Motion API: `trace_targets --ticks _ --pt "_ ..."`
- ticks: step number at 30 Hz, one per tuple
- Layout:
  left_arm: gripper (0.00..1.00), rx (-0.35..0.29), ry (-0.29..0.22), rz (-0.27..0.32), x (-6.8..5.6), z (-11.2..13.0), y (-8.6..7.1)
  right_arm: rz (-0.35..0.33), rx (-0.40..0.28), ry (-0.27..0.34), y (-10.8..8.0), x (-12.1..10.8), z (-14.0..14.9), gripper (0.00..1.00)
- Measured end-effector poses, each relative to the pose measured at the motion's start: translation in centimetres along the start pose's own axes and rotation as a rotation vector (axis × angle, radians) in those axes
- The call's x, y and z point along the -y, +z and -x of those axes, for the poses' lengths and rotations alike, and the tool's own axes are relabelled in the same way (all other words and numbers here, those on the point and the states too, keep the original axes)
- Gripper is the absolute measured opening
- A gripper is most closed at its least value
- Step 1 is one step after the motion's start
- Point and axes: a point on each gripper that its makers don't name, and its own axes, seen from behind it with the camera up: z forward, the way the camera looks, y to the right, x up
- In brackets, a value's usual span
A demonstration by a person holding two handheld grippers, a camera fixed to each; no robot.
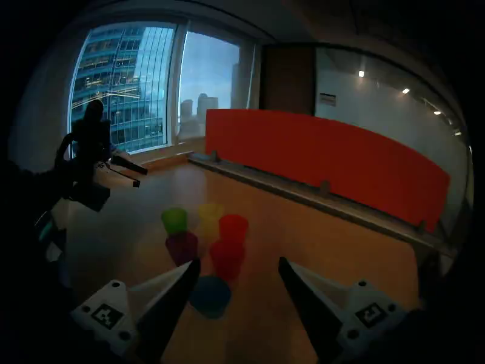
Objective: Pour water
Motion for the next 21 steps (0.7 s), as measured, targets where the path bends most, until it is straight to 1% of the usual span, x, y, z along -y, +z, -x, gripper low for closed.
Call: trace_targets --ticks 15,21 --pt "0.87 0.096 -0.004 0.027 -0.8 4.1 1.9 -0.029 0.080 -0.015 1.4 1.2 4.2 1.00" --pt "0.87 0.122 -0.011 0.042 -1.2 5.5 2.6 -0.039 0.108 -0.017 2.0 1.8 5.7 1.00"
